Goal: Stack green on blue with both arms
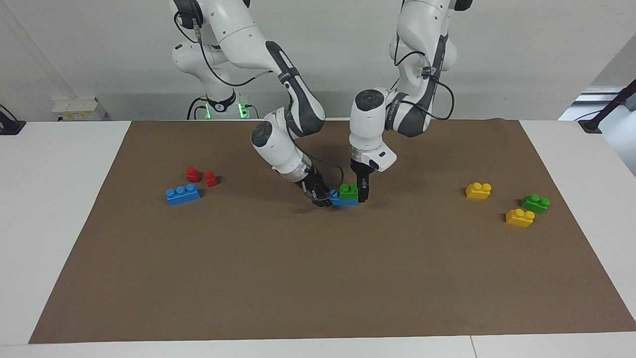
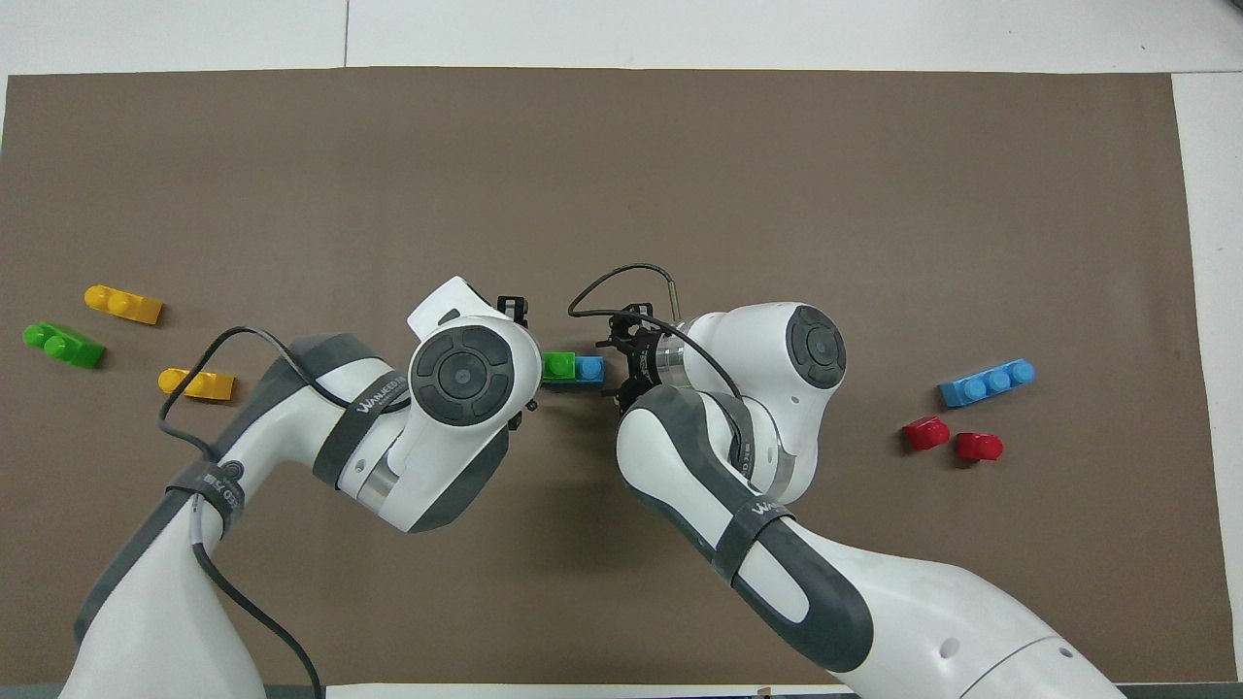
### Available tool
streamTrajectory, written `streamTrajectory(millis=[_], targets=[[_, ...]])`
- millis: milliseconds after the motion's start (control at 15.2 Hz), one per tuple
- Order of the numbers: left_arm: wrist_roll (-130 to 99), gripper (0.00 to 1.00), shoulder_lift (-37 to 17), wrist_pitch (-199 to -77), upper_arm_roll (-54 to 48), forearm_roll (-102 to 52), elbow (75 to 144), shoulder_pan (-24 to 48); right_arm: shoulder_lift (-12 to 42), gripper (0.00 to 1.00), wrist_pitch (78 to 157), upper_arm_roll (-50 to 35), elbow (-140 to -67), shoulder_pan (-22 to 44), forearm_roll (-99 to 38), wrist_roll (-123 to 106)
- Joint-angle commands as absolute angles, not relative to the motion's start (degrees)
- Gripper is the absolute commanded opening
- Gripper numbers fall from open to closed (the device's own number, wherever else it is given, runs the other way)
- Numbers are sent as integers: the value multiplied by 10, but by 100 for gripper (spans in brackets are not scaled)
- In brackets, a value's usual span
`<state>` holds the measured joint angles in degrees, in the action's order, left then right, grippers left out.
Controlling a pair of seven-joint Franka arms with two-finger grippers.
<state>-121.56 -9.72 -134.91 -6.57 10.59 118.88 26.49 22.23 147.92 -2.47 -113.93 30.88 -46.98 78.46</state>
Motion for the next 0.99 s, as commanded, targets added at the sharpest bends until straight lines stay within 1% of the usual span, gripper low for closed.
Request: streamTrajectory(millis=[0,198,396,527,725,857,923], targets=[[-1159,100,-55,-1311,-66,117,1185,226,212,100,1436,-25,-1126,273,-486,768],[-1073,100,-33,-1270,-66,112,1159,174,182,100,1355,-21,-1118,205,-466,755],[-958,100,-34,-1237,-65,93,1117,131,133,100,1273,-22,-1118,140,-357,661],[-871,100,-34,-1231,-65,91,1107,99,101,100,1211,-21,-1114,90,-314,585],[-734,100,-34,-1230,-65,91,1097,58,76,100,1090,-21,-1067,12,-255,460],[-639,100,-34,-1228,-65,91,1092,34,60,100,1030,-21,-1035,-15,-205,398],[-589,100,-34,-1228,-65,90,1092,22,48,100,1014,-21,-1028,-21,-180,369]])
